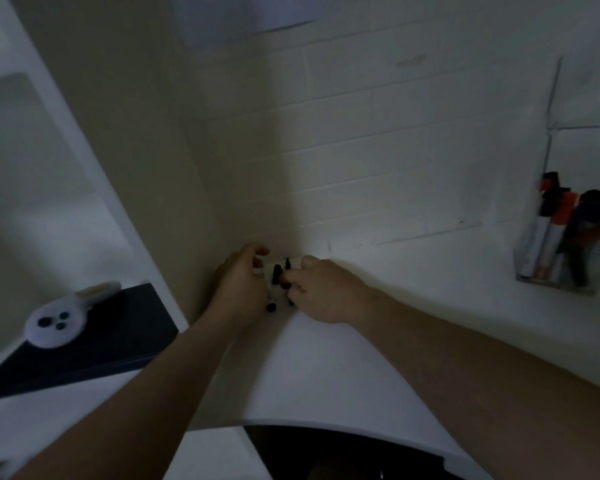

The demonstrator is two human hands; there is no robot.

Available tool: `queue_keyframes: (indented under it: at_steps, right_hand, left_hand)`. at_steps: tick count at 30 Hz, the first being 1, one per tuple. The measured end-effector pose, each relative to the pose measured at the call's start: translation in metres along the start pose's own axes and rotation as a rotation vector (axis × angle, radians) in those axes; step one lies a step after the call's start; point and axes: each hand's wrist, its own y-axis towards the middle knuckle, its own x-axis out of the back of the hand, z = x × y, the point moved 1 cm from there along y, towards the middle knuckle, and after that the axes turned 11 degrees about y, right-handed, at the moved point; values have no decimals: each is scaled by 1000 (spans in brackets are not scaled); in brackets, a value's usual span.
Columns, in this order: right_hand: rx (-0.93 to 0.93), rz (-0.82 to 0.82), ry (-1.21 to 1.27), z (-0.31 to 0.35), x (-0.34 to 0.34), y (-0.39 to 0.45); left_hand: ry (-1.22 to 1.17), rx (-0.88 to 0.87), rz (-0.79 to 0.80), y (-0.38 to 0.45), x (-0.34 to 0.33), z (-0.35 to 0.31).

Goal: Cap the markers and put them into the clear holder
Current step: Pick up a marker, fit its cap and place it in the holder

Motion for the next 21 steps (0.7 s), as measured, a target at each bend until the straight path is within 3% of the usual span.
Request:
queue_keyframes:
  at_steps: [2,7,11,14,17,21]
  right_hand:
    - [-11,-6,-91,1,2,1]
    - [-54,-32,-200,-15,19,-16]
    - [-93,-34,-208,-41,46,-62]
    - [-38,-242,-34,-55,53,-93]
    - [-109,-456,248,-62,64,-105]
    - [-198,-580,401,-81,71,-103]
  left_hand:
    - [127,-51,-2,-1,-1,0]
    - [143,4,-34,12,-6,-14]
    - [617,-110,54,26,-6,-24]
    - [748,-138,83,35,-10,-28]
    - [846,-185,168,40,-20,-32]
    - [735,-235,264,40,-36,-43]
